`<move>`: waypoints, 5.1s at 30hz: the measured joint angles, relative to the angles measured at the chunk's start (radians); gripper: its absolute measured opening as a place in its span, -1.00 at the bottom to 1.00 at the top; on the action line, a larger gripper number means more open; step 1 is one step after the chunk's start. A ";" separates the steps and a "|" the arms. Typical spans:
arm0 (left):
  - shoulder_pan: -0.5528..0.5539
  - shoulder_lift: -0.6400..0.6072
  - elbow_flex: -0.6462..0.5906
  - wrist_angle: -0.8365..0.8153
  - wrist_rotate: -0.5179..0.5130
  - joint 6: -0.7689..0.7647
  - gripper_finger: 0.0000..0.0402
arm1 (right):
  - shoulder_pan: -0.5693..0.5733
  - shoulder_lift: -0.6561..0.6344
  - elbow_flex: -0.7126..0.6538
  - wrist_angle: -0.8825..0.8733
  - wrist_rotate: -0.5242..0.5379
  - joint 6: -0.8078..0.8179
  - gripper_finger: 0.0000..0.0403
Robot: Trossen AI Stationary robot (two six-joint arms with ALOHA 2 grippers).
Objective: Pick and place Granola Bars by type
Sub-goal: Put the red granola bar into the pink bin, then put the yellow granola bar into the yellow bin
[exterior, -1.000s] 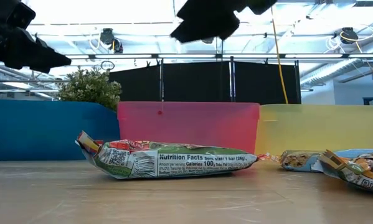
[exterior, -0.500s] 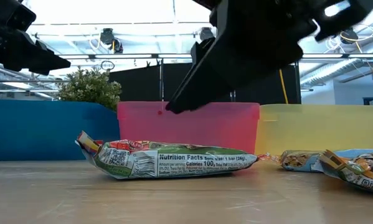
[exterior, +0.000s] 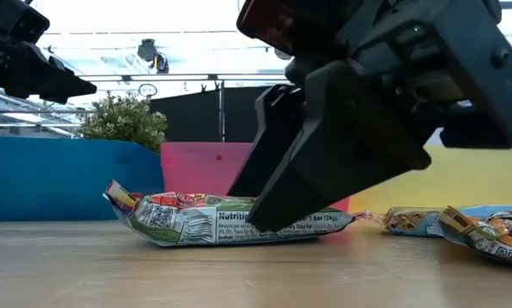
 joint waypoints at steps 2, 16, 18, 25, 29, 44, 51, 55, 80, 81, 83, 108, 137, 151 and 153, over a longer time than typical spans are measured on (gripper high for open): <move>0.000 0.000 0.000 -0.001 0.000 0.000 -0.71 | 0.000 0.008 0.000 -0.003 0.001 -0.013 0.33; 0.000 0.000 0.000 0.000 0.000 0.000 -0.71 | 0.024 0.008 -0.005 -0.036 0.031 0.054 0.28; 0.000 0.000 0.000 0.000 0.000 0.000 -0.71 | 0.024 0.008 -0.005 -0.045 0.030 0.060 0.28; 0.000 0.000 0.000 0.000 0.000 0.000 -0.71 | 0.024 0.010 -0.005 -0.028 -0.064 0.050 0.21; 0.000 0.000 0.000 0.000 0.000 0.000 -0.71 | 0.027 0.021 -0.005 0.002 -0.093 0.047 0.05; 0.000 0.000 0.000 0.000 0.000 0.000 -0.71 | -0.005 0.011 -0.007 0.042 -0.078 0.007 -0.64; 0.000 0.000 0.000 0.005 0.000 0.001 -0.71 | -0.012 -0.092 -0.011 0.036 -0.078 -0.109 -0.64; 0.000 0.000 0.000 0.009 0.000 0.001 -0.71 | -0.035 -0.204 -0.008 0.044 -0.075 -0.178 -0.69; 0.000 0.000 0.000 0.011 0.000 0.010 -0.71 | -0.514 -0.186 -0.007 -0.254 -0.105 -0.197 -0.75; 0.000 0.000 0.000 0.011 0.000 0.010 -0.71 | -0.514 -0.174 -0.007 -0.260 -0.105 -0.198 -0.75; 0.000 0.000 0.000 0.011 -0.001 0.010 -0.71 | -0.513 -0.155 -0.007 -0.250 -0.105 -0.195 -0.74; 0.000 0.000 0.000 0.008 0.000 0.000 -0.71 | -0.484 -0.291 -0.006 -0.371 -0.068 -0.117 -0.16; 0.000 0.000 0.000 0.010 0.000 -0.031 -0.71 | 0.169 -0.314 -0.006 -0.660 0.186 0.713 -1.00; 0.000 0.000 0.000 0.007 0.000 -0.048 -0.71 | 0.177 -0.195 0.000 -0.596 0.080 0.775 -0.87; 0.000 0.000 0.000 0.007 0.000 -0.048 -0.71 | 0.173 -0.199 0.001 -0.593 0.080 0.795 -0.73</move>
